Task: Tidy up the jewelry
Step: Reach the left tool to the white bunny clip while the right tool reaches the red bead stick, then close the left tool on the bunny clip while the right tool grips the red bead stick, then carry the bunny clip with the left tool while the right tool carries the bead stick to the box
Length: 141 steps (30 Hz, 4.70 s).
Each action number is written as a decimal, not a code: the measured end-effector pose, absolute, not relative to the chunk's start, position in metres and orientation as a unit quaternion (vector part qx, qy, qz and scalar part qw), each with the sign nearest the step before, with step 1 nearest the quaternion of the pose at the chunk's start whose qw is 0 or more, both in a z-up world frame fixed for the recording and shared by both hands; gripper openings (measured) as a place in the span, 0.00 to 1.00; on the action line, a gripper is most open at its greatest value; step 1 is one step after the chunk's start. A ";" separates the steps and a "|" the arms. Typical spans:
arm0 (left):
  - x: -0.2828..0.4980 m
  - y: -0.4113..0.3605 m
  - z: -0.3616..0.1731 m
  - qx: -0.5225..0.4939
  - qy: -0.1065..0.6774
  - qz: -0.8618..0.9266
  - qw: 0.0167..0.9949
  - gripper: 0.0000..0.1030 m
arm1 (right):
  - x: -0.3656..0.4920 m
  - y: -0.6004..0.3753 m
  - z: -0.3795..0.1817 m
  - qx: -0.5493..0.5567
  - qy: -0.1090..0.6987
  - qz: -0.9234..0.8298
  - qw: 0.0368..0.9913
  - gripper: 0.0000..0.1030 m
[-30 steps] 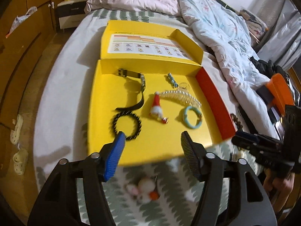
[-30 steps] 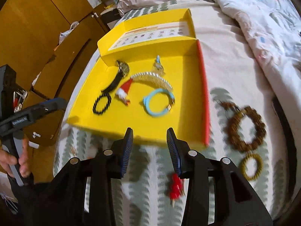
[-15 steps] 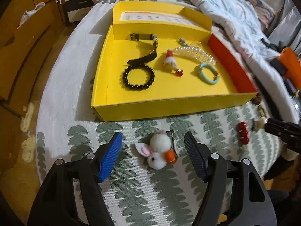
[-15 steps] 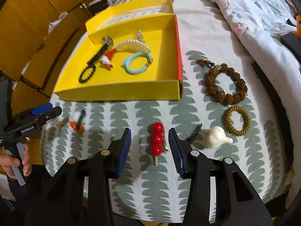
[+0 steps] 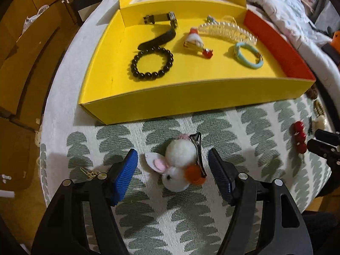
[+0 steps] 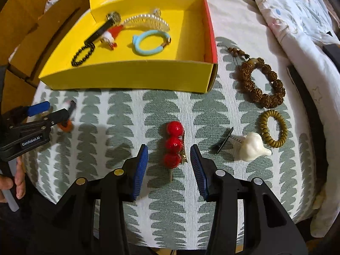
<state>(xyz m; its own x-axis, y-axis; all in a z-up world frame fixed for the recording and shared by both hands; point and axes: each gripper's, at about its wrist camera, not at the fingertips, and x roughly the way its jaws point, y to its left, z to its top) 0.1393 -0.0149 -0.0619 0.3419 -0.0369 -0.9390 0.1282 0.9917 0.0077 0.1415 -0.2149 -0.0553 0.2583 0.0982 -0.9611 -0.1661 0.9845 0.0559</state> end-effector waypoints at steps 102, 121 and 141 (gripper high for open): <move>0.144 -0.014 -0.051 0.008 0.589 -0.083 0.804 0.44 | 0.157 -0.195 -0.093 -0.060 0.632 0.051 0.771 0.22; 0.159 0.010 0.020 -0.071 0.542 -0.116 0.829 0.44 | 0.182 -0.182 0.007 0.032 0.550 0.156 0.819 0.22; 0.281 0.025 -0.015 -0.087 0.579 -0.073 0.808 0.44 | 0.293 -0.122 -0.065 0.013 0.605 0.179 0.775 0.22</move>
<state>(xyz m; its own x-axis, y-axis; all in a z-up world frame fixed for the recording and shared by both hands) 0.2812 0.0245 -0.0154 0.3199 -0.2189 -0.9218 0.0179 0.9742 -0.2252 0.2931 -0.1223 -0.0652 0.2029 0.2924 -0.9345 -0.2618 0.9358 0.2360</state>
